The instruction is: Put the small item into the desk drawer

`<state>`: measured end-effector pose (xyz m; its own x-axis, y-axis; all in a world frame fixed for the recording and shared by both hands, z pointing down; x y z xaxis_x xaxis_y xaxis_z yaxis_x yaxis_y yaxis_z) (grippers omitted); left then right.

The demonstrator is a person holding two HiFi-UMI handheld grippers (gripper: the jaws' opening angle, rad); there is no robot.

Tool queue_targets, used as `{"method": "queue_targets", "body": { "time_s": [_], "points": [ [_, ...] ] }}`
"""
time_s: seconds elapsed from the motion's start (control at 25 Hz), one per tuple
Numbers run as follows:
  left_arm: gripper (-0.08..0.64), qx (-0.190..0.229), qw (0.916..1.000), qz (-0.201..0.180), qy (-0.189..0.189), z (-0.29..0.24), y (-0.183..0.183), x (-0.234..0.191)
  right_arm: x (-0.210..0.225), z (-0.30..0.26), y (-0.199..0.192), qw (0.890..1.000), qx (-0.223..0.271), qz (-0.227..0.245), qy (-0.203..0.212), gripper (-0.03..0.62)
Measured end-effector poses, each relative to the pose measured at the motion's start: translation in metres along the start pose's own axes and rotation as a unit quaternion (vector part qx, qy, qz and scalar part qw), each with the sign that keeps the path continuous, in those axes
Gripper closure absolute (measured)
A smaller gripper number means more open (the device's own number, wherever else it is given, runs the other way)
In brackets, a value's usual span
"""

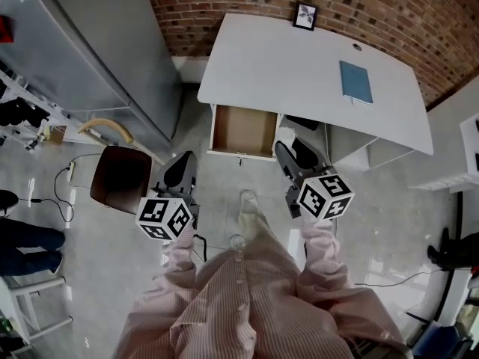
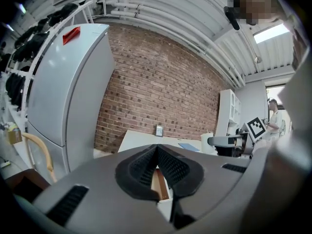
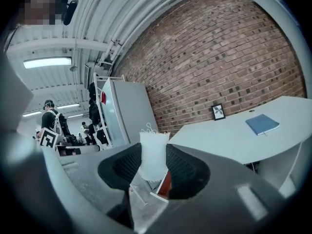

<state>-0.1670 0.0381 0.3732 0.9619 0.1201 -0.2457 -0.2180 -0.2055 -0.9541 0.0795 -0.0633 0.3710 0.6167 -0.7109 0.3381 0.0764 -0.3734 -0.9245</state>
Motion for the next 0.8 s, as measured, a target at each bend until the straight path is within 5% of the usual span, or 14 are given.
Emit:
{"method": "queue_targets", "body": {
  "time_s": [0.8],
  "points": [
    [0.56,-0.132,0.9879,0.077,0.029,-0.128,-0.076,-0.053,0.07,-0.145,-0.063,0.981,-0.187,0.012,0.058,0.431]
  ]
}}
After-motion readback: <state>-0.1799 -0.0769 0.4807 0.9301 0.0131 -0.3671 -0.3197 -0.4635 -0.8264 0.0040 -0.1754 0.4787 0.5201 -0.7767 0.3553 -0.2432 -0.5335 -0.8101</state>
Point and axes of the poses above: the fingertips, and each gripper's own axes: z backward along the fingers, x to its right, y out of its top, the point moved 5 cm from there along z, backward along the fingers
